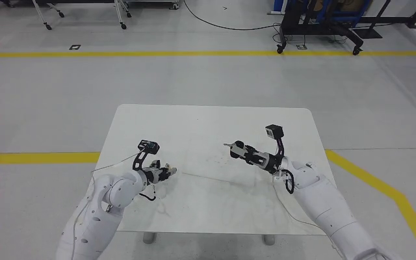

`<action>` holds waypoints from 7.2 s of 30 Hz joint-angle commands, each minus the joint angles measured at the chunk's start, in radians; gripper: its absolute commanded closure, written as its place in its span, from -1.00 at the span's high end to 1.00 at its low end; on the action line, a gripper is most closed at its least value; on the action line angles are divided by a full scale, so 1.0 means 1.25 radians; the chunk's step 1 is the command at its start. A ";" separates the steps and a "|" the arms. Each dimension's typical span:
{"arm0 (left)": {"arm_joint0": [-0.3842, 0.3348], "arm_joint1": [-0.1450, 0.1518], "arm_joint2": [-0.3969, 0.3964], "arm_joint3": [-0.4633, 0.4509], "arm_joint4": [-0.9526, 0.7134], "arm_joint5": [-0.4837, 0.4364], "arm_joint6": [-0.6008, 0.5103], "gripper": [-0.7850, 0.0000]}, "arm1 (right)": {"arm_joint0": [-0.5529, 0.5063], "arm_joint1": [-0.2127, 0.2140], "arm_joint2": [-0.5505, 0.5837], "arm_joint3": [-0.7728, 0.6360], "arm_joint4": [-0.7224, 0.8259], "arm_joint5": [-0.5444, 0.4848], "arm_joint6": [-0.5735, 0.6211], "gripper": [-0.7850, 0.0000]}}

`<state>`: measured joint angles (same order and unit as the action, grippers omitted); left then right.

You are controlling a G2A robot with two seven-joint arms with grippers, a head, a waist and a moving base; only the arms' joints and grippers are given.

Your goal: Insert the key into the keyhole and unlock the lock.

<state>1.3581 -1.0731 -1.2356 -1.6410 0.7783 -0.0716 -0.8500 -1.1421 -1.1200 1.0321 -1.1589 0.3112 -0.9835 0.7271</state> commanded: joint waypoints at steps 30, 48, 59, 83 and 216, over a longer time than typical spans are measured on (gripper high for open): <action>-0.050 -0.013 -0.046 0.130 -0.561 -0.214 -0.006 -1.00 | 0.000 0.000 0.000 0.000 0.000 0.000 0.000 -1.00; -0.133 -0.042 0.028 0.221 -0.826 -0.148 0.001 -1.00 | -0.002 0.000 0.001 -0.004 -0.002 0.008 -0.008 -1.00; -0.232 -0.080 0.112 0.321 -1.133 0.230 -0.015 -1.00 | -0.047 -0.001 0.072 -0.040 -0.151 -0.019 -0.209 -1.00; -0.377 -0.129 0.229 0.420 -1.171 0.328 -0.009 -1.00 | -0.102 -0.006 0.116 -0.074 -0.253 -0.008 -0.352 -1.00; -0.394 -0.270 0.321 0.487 -1.065 0.293 0.224 -1.00 | -0.305 -0.037 0.113 -0.446 0.085 0.929 -0.429 -1.00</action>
<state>0.8659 -1.4101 -0.8343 -1.0323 -0.5541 0.2940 -0.5695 -1.5241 -1.1656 1.1731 -1.7174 0.4178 0.1771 0.1899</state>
